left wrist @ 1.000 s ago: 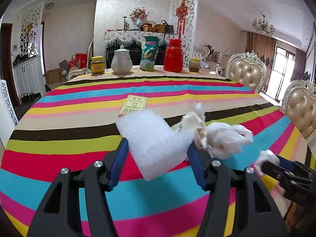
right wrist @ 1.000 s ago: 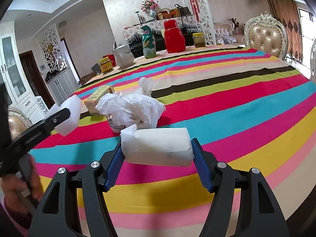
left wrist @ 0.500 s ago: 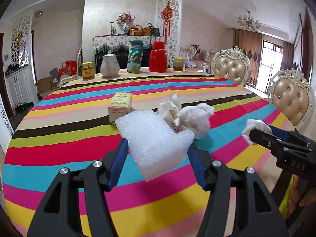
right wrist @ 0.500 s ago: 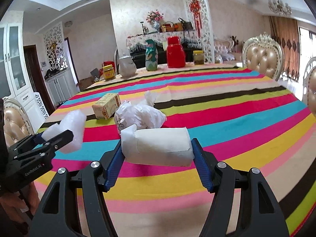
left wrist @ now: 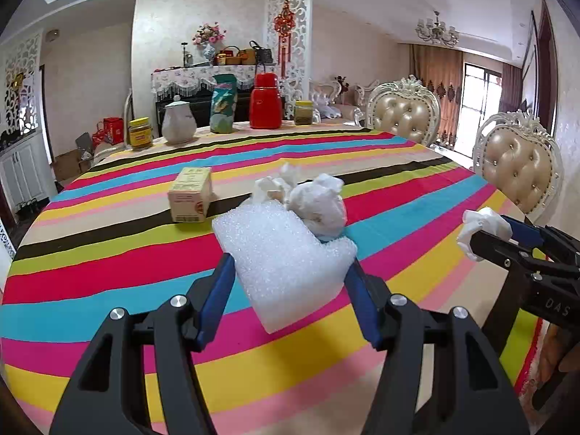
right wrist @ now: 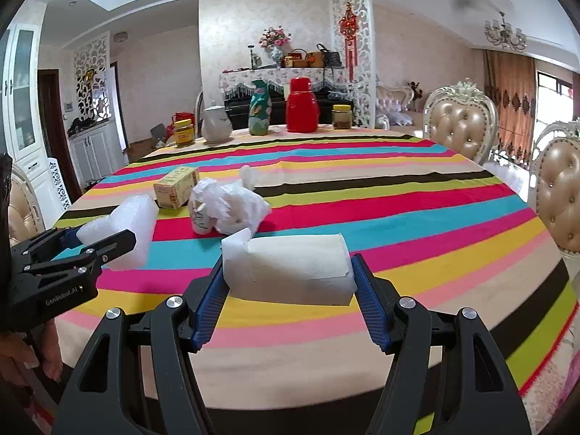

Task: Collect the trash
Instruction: 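Carry the wrapped roll and foam piece toward the pink bin with both grippers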

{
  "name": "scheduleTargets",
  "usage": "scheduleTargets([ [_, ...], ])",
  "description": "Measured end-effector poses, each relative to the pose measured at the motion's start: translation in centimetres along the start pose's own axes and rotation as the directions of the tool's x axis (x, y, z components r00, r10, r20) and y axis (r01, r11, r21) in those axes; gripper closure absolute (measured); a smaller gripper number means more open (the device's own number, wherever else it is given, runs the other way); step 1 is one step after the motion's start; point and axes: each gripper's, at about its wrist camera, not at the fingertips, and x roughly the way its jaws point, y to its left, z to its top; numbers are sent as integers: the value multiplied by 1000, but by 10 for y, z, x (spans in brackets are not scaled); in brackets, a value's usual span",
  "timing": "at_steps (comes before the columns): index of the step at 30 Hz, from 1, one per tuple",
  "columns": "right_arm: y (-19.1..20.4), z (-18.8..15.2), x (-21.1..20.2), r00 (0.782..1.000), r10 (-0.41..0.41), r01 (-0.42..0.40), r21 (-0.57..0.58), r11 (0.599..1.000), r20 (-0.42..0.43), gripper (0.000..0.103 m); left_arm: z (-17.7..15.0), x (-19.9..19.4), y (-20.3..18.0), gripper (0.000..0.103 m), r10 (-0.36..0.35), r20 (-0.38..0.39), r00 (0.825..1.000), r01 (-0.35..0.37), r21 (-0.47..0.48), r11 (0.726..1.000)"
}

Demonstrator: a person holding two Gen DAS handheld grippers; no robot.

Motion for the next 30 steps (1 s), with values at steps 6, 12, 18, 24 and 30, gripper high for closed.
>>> scheduleTargets([
  [6,-29,-11,-14,999,-55,55,34,998,0,40,2,0,-26,44,-60,-5,998,60,27,998],
  [12,-58,-21,-33,993,-117,116,57,992,7,40,4,0,-66,44,-152,-19,988,153,80,985],
  [18,-85,-35,-52,985,-172,170,91,981,17,40,3,4,-116,44,-252,-45,967,255,162,953],
  [24,-121,-54,-72,971,-237,232,147,962,15,40,-2,6,-165,44,-333,-82,939,343,240,908],
  [30,-155,-73,-106,941,-336,323,198,925,32,40,-7,2,-213,44,-429,-102,897,439,299,847],
])
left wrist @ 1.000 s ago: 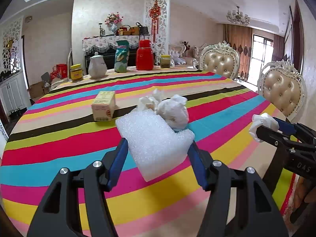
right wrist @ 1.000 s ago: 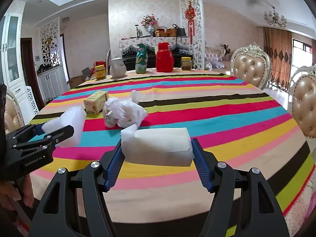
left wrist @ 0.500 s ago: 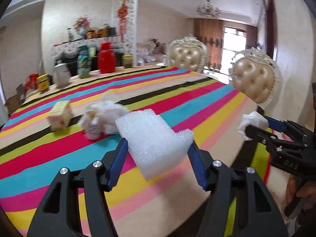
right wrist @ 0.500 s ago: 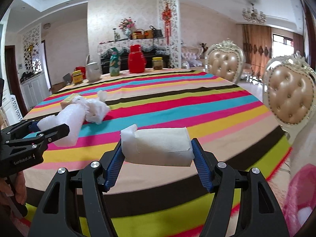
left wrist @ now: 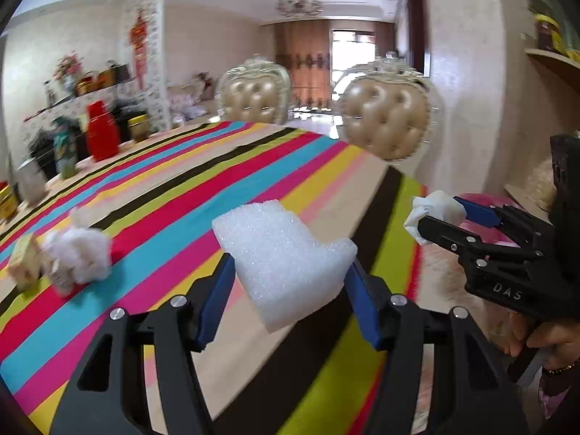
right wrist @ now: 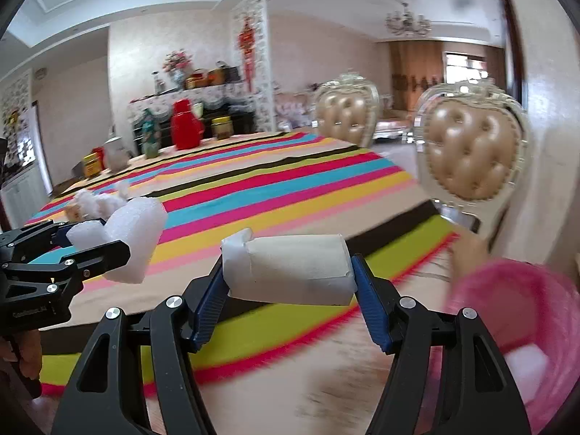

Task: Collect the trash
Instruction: 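Carry the wrapped roll and foam piece toward the pink bin with both grippers, then open the right gripper over the bin while the left releases the foam piece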

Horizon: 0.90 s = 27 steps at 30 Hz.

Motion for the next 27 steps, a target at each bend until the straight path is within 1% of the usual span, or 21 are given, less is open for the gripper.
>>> scheduleTargets([
  [3,-27,-5,-13,998,-68,67,27,997,15,40,7,7,-23,44,-60,7,998,60,32,998],
  [6,-59,-12,-26,989,-146,144,70,987,14,40,13,15,-51,44,-125,16,992,123,73,990],
  [9,-93,-19,-37,975,-223,221,118,968,2,40,18,21,-80,44,-185,29,982,181,106,978],
  [11,-115,-23,-40,964,-266,265,149,953,-11,39,23,26,-97,44,-231,37,972,225,120,967],
  [15,-157,-27,-36,940,-337,341,183,922,-57,38,30,35,-126,44,-287,29,958,281,135,950],
  [18,-184,-26,-31,936,-342,351,218,911,-81,36,32,39,-142,44,-304,29,952,296,152,943],
  [19,-193,-24,-28,937,-339,351,233,907,-90,32,32,39,-145,44,-305,28,952,298,154,942],
  [20,-198,-22,-27,937,-337,348,242,906,-88,30,32,41,-149,44,-307,24,951,300,156,941],
  [21,-204,-19,-27,941,-330,339,252,906,-81,26,33,43,-151,44,-309,21,951,302,157,940],
  [22,-205,-17,-27,943,-323,331,256,908,-74,17,33,46,-156,44,-312,14,950,305,159,939],
  [25,-214,-11,-37,944,-328,325,271,906,-34,18,36,52,-167,44,-332,-7,943,329,169,929],
  [27,-220,-12,-49,940,-342,332,286,899,-16,18,38,57,-176,44,-350,-18,936,347,186,919],
])
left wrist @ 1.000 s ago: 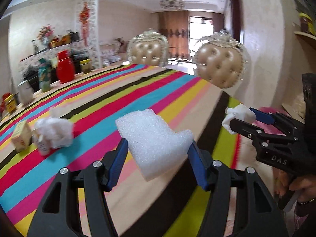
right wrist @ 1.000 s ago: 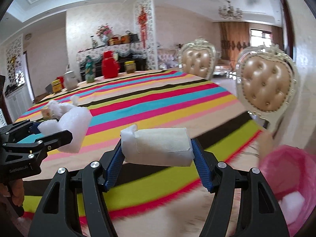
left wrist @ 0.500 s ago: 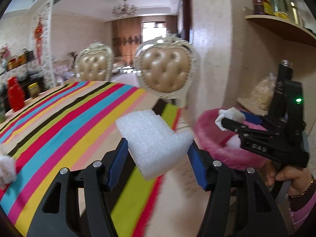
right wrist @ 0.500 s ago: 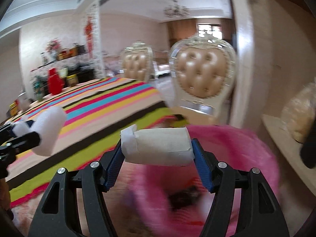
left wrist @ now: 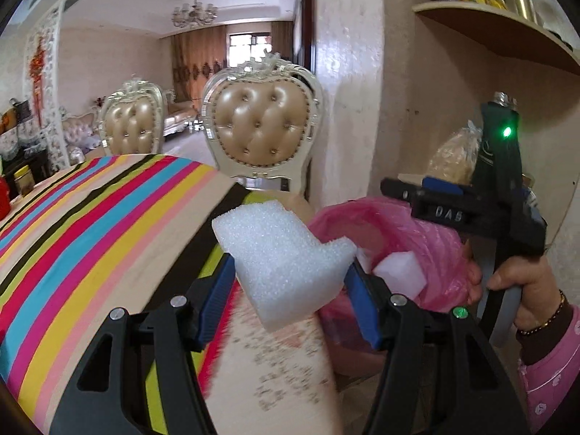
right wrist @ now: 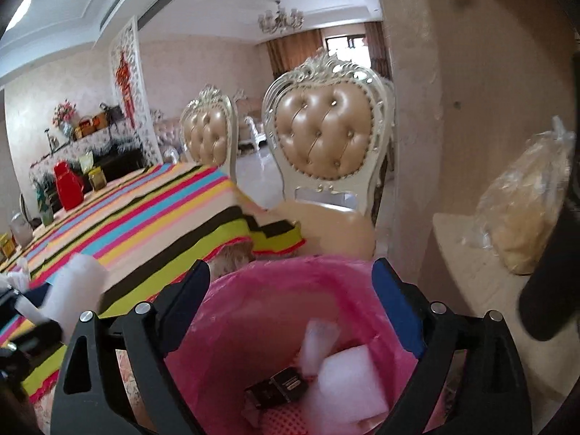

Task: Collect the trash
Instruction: 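Open the right gripper over the bin while the left releases the foam piece, then move both open grippers back over the striped table toward the trash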

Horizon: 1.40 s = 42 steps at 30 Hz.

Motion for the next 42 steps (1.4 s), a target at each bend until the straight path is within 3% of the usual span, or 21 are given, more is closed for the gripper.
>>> scheduleTargets([
  [9,-44,-15,-58,996,-80,76,69,995,48,17,16,53,-51,40,-124,0,992,123,91,988],
  [12,-49,-19,-67,994,-101,98,72,993,48,17,20,67,-62,24,-85,8,996,84,116,990],
  [18,-45,-25,-77,994,-94,91,67,994,52,17,17,65,-56,22,-43,12,999,41,132,990],
  [23,-32,-24,-75,996,-63,59,62,996,58,17,7,48,-36,20,3,1,1000,-3,132,991],
  [26,-18,-22,-76,998,-42,41,33,999,55,17,1,34,-19,14,40,-4,999,-40,119,992],
  [30,-2,-20,-79,998,-16,15,12,1000,55,17,-7,13,9,6,86,-13,996,-85,58,995],
  [33,20,-19,-77,999,14,-13,-18,1000,46,17,-16,-6,35,5,128,-25,992,-127,16,992],
  [38,73,-22,-66,994,107,-107,-85,991,3,17,-33,-44,80,5,237,-38,971,-238,-28,971],
  [42,132,-28,-57,979,202,-205,-147,968,-38,17,-51,-83,125,5,320,-46,946,-323,-104,941],
])
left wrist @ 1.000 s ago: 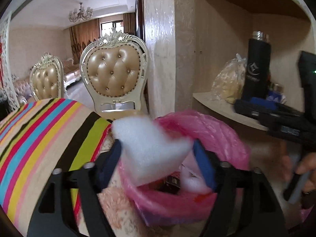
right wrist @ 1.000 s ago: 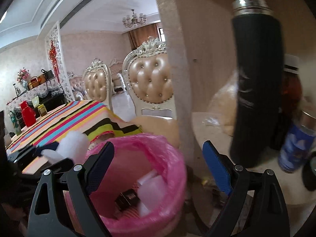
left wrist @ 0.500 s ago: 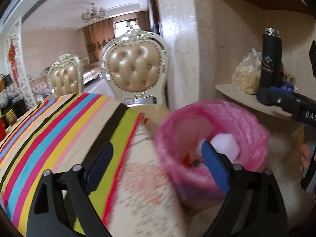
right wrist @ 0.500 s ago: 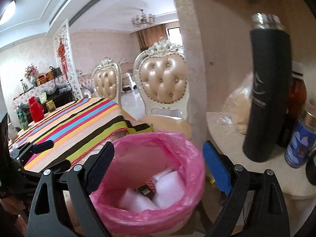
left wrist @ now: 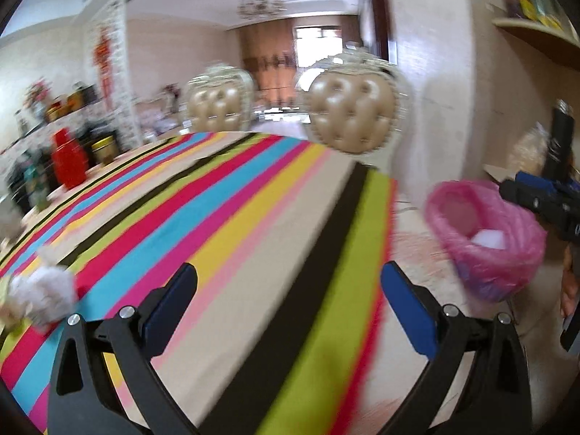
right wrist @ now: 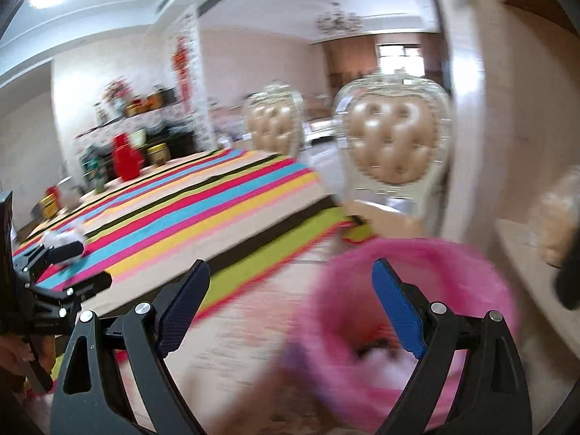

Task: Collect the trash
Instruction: 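Move both open grippers back over the striped table toward the trash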

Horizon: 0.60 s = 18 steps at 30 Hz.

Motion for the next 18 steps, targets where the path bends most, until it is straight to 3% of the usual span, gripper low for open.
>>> scheduleTargets([
  [5,80,2,25,990,134,-137,-85,987,-38,17,-21,-30,78,5,144,-16,989,-145,-103,984],
  [10,154,-1,52,962,252,-265,-154,952,-101,17,-46,-57,157,5,271,-64,960,-279,-222,934],
  [15,219,-3,84,921,334,-372,-195,907,-201,17,-65,-75,228,5,393,-128,911,-413,-304,858],
  [18,259,-2,103,897,370,-424,-228,877,-243,17,-68,-84,273,5,469,-161,868,-494,-369,787],
])
